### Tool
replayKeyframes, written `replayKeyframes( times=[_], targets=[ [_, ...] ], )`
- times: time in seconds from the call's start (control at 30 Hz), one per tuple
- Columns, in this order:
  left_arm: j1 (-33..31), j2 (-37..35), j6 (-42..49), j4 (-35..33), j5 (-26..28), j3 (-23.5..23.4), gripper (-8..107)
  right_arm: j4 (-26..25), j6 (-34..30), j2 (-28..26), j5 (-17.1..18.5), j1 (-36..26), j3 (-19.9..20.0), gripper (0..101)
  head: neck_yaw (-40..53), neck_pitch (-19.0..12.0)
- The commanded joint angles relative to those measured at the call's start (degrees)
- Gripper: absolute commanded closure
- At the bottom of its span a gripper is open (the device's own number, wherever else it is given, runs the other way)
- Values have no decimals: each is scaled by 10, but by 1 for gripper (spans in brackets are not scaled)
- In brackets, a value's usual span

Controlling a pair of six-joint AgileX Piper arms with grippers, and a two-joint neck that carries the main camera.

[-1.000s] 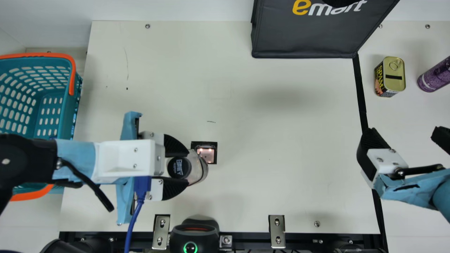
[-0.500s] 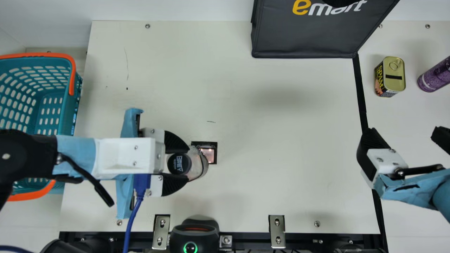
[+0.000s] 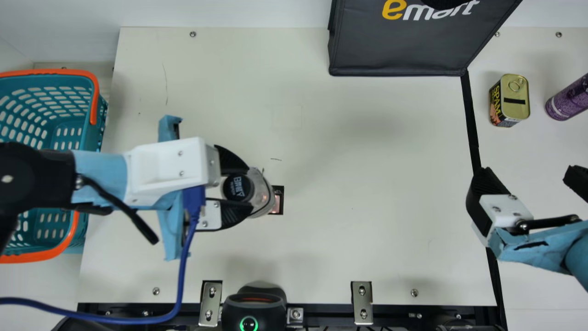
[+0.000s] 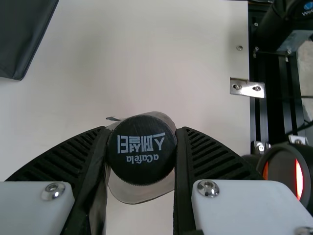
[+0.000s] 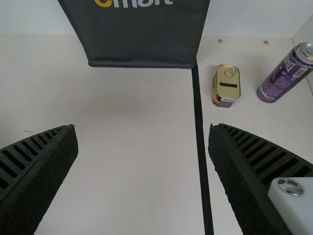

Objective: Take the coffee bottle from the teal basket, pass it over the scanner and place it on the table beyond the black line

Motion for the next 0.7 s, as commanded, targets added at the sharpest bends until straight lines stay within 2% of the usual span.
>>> replayKeyframes(
  times=[0.0,0.4,0.67],
  targets=[
    [-26,9,-38,8,-31,-4,107,0,0,0,0,0,0,6,1,-17],
    [-156,85,-210,75,-160,-34,107,0,0,0,0,0,0,6,1,-17],
    [-215,139,-316,124,-225,-59,107,0,0,0,0,0,0,6,1,-17]
  ],
)
